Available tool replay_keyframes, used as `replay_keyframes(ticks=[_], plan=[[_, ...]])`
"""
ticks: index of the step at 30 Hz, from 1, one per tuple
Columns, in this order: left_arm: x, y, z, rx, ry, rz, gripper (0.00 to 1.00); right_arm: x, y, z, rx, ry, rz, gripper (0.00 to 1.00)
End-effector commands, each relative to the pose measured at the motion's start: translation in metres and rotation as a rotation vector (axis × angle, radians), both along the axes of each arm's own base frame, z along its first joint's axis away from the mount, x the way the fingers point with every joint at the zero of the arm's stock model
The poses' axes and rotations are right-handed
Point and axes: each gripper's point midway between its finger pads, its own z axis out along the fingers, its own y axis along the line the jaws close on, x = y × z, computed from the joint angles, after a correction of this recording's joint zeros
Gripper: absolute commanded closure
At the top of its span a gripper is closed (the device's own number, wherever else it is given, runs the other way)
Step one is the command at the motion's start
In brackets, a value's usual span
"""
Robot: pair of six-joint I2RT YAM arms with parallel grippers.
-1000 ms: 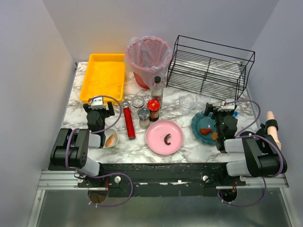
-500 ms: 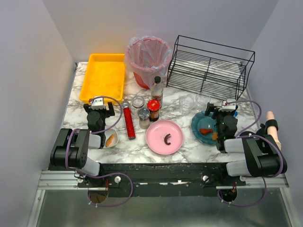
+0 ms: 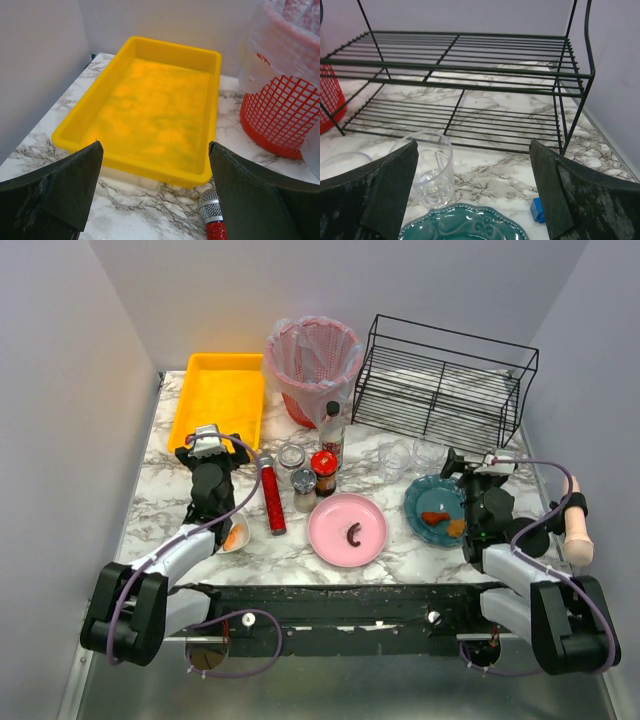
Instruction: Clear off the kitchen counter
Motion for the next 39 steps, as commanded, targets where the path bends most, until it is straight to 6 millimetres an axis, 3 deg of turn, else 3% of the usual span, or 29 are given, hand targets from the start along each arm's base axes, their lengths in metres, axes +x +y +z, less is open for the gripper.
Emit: replay_keyframes(ticks=[1,8,10,14,17,20,23,26,33,39], plan=[[-0.013,0.014,-0.024,-0.064,0.129,0.1,0.01,-0.005,-0.006,0.01,0.092,0.007,-0.043,0.0],[-0.016,0.015,-0.009,-0.114,0.219,0.139,0.01,0.003,0.01,0.051,0.324,0.092,-0.006,0.0],[-0.017,0.018,-0.002,-0.107,0.24,0.163,0.01,0.005,0.022,0.061,0.302,0.147,0.057,0.0],[-0.022,0.019,0.016,-0.22,0.205,0.191,0.01,0.006,0.041,0.07,0.303,0.201,0.158,0.0],[-0.025,0.017,0.034,-0.263,0.209,0.183,0.01,0.003,0.048,0.076,0.353,0.195,0.187,0.0],[-0.032,0.024,0.039,-0.259,0.271,0.222,0.01,0.0,0.048,0.081,0.376,0.204,0.183,0.0],[-0.033,0.023,0.053,-0.252,0.261,0.199,0.01,-0.002,0.036,0.08,0.469,0.225,0.084,0.0],[-0.04,0.029,0.06,-0.305,0.226,0.241,0.01,-0.001,0.041,0.085,0.484,0.239,0.105,0.0],[-0.049,0.041,0.05,-0.331,0.248,0.322,0.01,0.004,0.054,0.075,0.513,0.313,0.153,0.0],[-0.038,0.023,0.052,-0.331,0.284,0.22,0.01,0.004,0.055,0.07,0.517,0.321,0.157,0.0]])
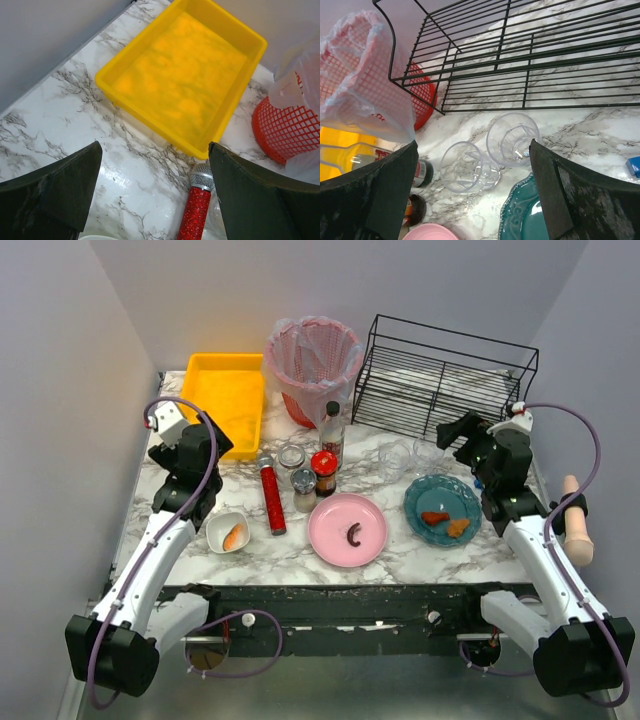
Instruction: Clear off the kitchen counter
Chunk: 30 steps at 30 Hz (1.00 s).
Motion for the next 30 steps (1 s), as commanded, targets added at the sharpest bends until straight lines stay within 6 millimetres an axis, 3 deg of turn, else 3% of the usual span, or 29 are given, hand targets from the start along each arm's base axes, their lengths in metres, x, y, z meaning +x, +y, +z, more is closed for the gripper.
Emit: replay_keyframes(ticks=[1,7,11,18,21,27,30], plan=[[0.008,-0.016,0.006,-0.028,0.007,-0.093,0.01,-0.004,0.005,0.0,0.021,0.008,0.021,0.0],[0.012,-0.047,-0.015,-0.153,0.056,-0.198,0.01,-0.009,0.001,-0.001,0.037,-0.034,-0.003,0.0],[0.01,-0.044,-0.018,-0.147,0.089,-0.17,0.01,-0.011,0.009,-0.005,0.05,0.002,0.038,0.0],[-0.004,-0.025,0.02,-0.08,0.006,-0.122,0.01,-0.006,0.027,-0.022,0.127,0.073,0.101,0.0],[-0.004,-0.038,0.035,-0.051,-0.065,-0.236,0.01,-0.005,0.036,-0.033,0.168,0.113,0.132,0.0],[0.006,-0.072,0.03,-0.1,-0.044,-0.396,0.01,-0.001,0.042,-0.037,0.181,0.13,0.164,0.0],[0.006,-0.095,0.039,-0.15,-0.112,-0.472,0.01,-0.002,0.04,-0.036,0.172,0.126,0.152,0.0]])
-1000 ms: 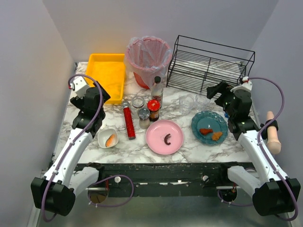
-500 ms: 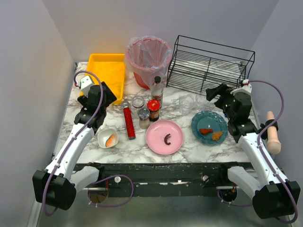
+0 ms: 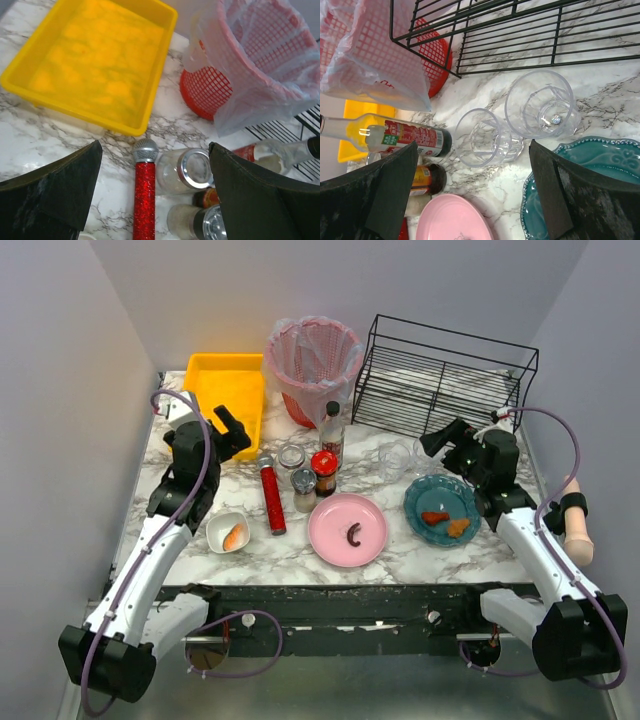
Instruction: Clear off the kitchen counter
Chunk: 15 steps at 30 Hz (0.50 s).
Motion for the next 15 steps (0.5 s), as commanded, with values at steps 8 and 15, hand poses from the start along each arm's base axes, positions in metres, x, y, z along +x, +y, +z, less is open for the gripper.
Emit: replay_keyframes(ticks=[8,15], plan=[[0.004,-0.091,0.009,0.041,-0.06,-0.347,0.01,-0.002,0.014,0.0,0.023,0.011,0.076,0.0],[0.001,-0.12,0.009,0.064,-0.117,-0.446,0.01,-0.005,0.026,0.003,-0.01,-0.03,0.156,0.09]])
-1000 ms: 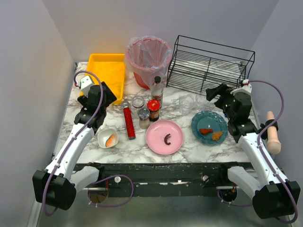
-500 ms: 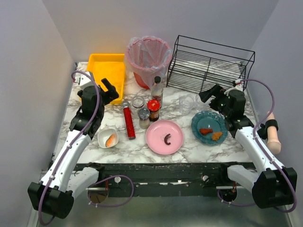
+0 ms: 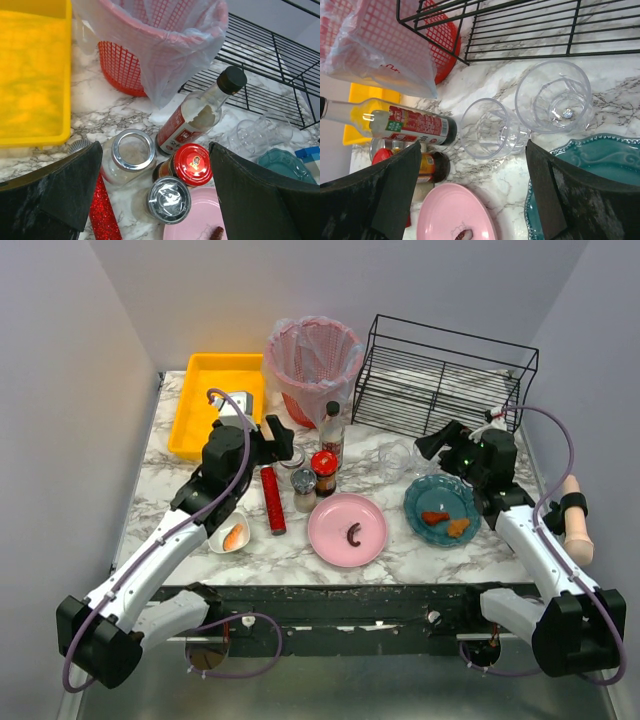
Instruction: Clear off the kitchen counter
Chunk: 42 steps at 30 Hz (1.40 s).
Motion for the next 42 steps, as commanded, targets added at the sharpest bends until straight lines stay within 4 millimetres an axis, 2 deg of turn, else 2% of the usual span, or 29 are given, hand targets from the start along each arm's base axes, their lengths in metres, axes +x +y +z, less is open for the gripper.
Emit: replay_keyframes(ticks=[1,3,6,8,9,10,12,15,20,26,32,42], plan=[[0.004,-0.011,0.011,0.005,-0.056,-0.041,0.01,-0.001,0.017,0.012,-0.051,-0.063,0.09,0.09],[0.005,-0.012,0.005,0.018,-0.04,-0.044,0.01,0.0,0.025,0.021,-0.128,-0.095,0.095,0.09],[0.001,-0.018,0.007,-0.002,-0.053,-0.098,0.01,0.002,0.051,0.042,-0.207,-0.157,0.149,0.09],[0.003,-0.018,0.017,-0.031,-0.078,-0.109,0.01,0.004,0.073,0.057,-0.213,-0.189,0.208,0.08],[0.004,-0.015,0.017,-0.034,-0.068,-0.103,0.01,0.006,0.084,0.065,-0.22,-0.207,0.238,0.08],[0.007,-0.01,0.012,-0.026,-0.035,-0.092,0.01,0.009,0.094,0.078,-0.223,-0.238,0.26,0.02],[0.013,0.002,0.003,-0.013,0.02,-0.062,0.01,0.014,0.113,0.09,-0.248,-0.268,0.303,0.0],[0.02,0.018,-0.011,-0.001,0.087,-0.019,0.01,0.021,0.136,0.09,-0.299,-0.251,0.358,0.0],[0.017,0.026,-0.02,0.026,0.116,-0.003,0.01,0.03,0.172,0.07,-0.381,-0.222,0.406,0.0],[0.013,0.034,-0.019,0.082,0.143,0.009,0.01,0.037,0.202,0.038,-0.429,-0.192,0.418,0.0],[0.011,0.037,-0.017,0.179,0.17,-0.025,0.01,0.051,0.216,0.017,-0.459,-0.2,0.382,0.0],[0.009,0.038,-0.02,0.238,0.165,-0.057,0.01,0.081,0.217,-0.01,-0.535,-0.143,0.279,0.0]])
